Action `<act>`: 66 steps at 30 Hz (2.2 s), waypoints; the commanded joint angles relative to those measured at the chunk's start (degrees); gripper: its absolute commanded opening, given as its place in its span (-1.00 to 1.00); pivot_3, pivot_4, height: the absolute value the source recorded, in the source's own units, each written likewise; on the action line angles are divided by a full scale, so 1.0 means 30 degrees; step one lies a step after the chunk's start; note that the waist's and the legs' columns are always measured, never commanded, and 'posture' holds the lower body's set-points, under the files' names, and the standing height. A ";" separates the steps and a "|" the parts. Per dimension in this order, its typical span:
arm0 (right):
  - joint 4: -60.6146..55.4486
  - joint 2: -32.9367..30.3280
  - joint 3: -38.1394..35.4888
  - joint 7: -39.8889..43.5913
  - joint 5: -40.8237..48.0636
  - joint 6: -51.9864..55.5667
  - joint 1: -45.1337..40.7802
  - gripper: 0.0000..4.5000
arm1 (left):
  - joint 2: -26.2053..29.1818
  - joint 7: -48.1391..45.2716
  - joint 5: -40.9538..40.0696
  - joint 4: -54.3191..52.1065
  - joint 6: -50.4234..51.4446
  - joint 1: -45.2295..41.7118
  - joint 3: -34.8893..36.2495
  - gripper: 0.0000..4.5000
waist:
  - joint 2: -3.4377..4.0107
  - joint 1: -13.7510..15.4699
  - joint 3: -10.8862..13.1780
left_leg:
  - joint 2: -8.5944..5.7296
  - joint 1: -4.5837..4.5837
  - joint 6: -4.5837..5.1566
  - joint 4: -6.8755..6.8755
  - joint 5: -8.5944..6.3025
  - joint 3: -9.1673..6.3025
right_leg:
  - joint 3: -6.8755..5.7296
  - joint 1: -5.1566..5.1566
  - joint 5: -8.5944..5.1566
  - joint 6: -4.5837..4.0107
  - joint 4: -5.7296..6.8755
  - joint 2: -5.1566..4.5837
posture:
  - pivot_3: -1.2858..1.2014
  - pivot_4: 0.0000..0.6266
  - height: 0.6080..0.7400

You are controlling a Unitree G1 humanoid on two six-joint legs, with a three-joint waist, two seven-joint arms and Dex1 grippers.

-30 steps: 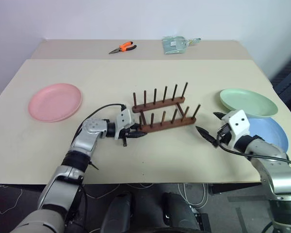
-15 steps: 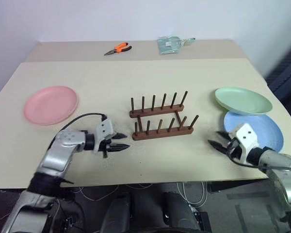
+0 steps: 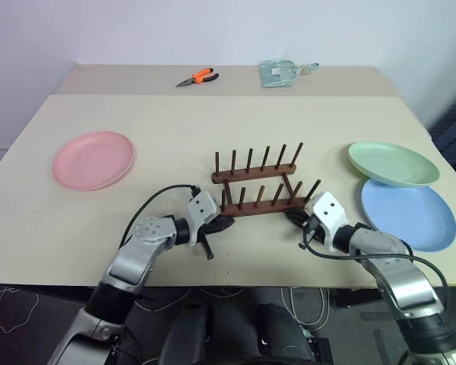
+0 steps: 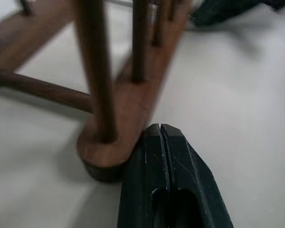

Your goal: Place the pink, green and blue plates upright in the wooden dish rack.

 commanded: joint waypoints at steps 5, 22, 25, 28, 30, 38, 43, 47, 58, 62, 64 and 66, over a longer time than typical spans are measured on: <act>0.3640 0.1288 0.0048 -0.1899 -0.1524 -0.0934 -0.3219 -0.97 | -0.0792 0.3612 0.1104 0.5062 -0.1345 -0.1978 0.1485 -1.00 | -0.0001 -0.0255 -0.0014 | 0.0012 0.0061 0.0002 -0.0015 0.0001 0.0001 | 0.0000 0.0026 0.0003 0.0009 0.0034 0.0041 | 0.03 -0.52 0.96; -0.2191 0.0107 0.0288 0.2515 0.1115 -0.0253 -0.1361 1.00 | 0.1473 1.1850 -0.1920 0.1397 0.1343 -0.2125 1.2791 0.49 | -0.0077 -0.0460 0.0055 | 0.0054 0.0107 0.0009 -0.0046 -0.0015 -0.0057 | -0.0024 0.0040 0.0007 0.0021 0.0049 0.0041 | 0.03 -0.52 0.96; -0.1725 0.0197 0.0741 0.2644 0.0812 -0.0567 -0.1613 1.00 | 0.1026 1.6030 -0.1867 0.1325 0.2432 -0.3248 1.5570 0.49 | -0.0074 -0.0427 0.0042 | 0.0018 0.0074 -0.0043 -0.0028 -0.0045 -0.0074 | -0.0055 0.0036 0.0040 0.0107 0.0041 0.0037 | 0.03 -0.52 0.96; -0.1474 0.0292 0.0972 0.2727 0.0767 -0.0711 -0.1831 1.00 | 0.0270 1.8166 -0.3387 0.1334 0.3893 -0.3980 1.8161 0.49 | -0.0079 -0.0376 0.0041 | -0.0017 0.0074 -0.0058 -0.0023 -0.0090 -0.0065 | -0.0053 0.0044 0.0036 0.0156 0.0034 0.0015 | 0.03 -0.52 0.96; -0.1322 0.0327 0.1058 0.2765 0.0782 -0.0815 -0.1963 1.00 | -0.0291 1.8943 -0.4931 0.1184 0.5092 -0.4402 1.9665 0.49 | -0.0101 -0.0326 0.0048 | -0.0017 0.0062 -0.0059 -0.0016 -0.0091 -0.0073 | -0.0061 0.0044 0.0036 0.0158 0.0032 0.0017 | 0.03 -0.52 0.96; -0.0879 0.0545 0.1167 0.2676 0.0662 -0.1334 -0.2257 1.00 | -0.1033 1.9448 -0.9388 0.1753 0.9127 -0.4652 2.1848 0.39 | -0.0129 -0.0417 0.0039 | -0.0006 0.0063 -0.0070 -0.0001 -0.0092 -0.0081 | -0.0066 0.0043 0.0040 0.0161 0.0047 0.0037 | 0.03 -0.52 0.96; -0.1037 0.0576 0.0925 0.2301 0.0433 -0.1501 -0.2085 1.00 | -0.1139 2.0362 -1.0410 0.2827 0.8797 -0.5161 2.2503 -0.54 | -0.0131 -0.0426 0.0038 | -0.0008 0.0067 -0.0076 -0.0001 -0.0089 -0.0079 | -0.0065 0.0046 0.0040 0.0160 0.0049 0.0037 | 0.03 -0.52 0.96; -0.1361 0.0372 0.0251 0.2282 0.0905 -0.0876 -0.2098 1.00 | -0.0981 1.9632 -1.0525 0.2599 0.7880 -0.5346 2.1462 -0.98 | -0.0130 -0.0421 0.0035 | -0.0008 0.0068 -0.0079 -0.0003 -0.0090 -0.0077 | -0.0063 0.0047 0.0040 0.0159 0.0046 0.0034 | 0.03 -0.52 0.96; -0.2400 -0.0320 0.1483 0.1817 -0.2287 -0.3456 -0.8111 1.00 | -0.2338 1.5910 -1.0561 -0.2186 0.6249 -0.9119 1.3513 -0.98 | -0.0172 -0.0403 0.0068 | -0.0011 0.0012 -0.0105 -0.0008 -0.0076 -0.0075 | -0.0064 0.0008 0.0049 0.0146 0.0011 0.0038 | 0.03 -0.52 0.96; 0.0222 -0.0745 0.3324 0.0472 -0.6445 -0.6355 -1.0887 1.00 | -0.3664 1.6302 -0.9985 -0.2776 0.6893 -1.0419 1.0849 -0.98 | -0.0171 -0.0463 0.0070 | -0.0017 0.0008 -0.0103 -0.0017 -0.0078 -0.0068 | -0.0062 0.0006 0.0046 0.0150 0.0002 0.0041 | 0.03 -0.52 0.96; 0.1857 -0.0927 0.3913 -0.0721 -0.8367 -0.7854 -1.1832 1.00 | -0.4459 1.6600 -1.0073 -0.3016 0.7183 -1.0732 1.0099 -0.98 | -0.0171 -0.0470 0.0070 | -0.0020 0.0009 -0.0102 -0.0016 -0.0075 -0.0058 | -0.0056 0.0000 0.0047 0.0151 0.0009 0.0046 | 0.03 -0.52 0.96; 0.3123 -0.0910 0.4173 -0.1790 -0.9616 -0.8787 -1.2397 1.00 | -0.5217 1.6875 -1.0357 -0.3334 0.7536 -1.0739 0.9713 -0.98 | -0.0171 -0.0487 0.0071 | -0.0017 0.0009 -0.0101 -0.0014 -0.0074 -0.0060 | -0.0056 0.0000 0.0047 0.0151 0.0011 0.0050 | 0.03 -0.52 0.96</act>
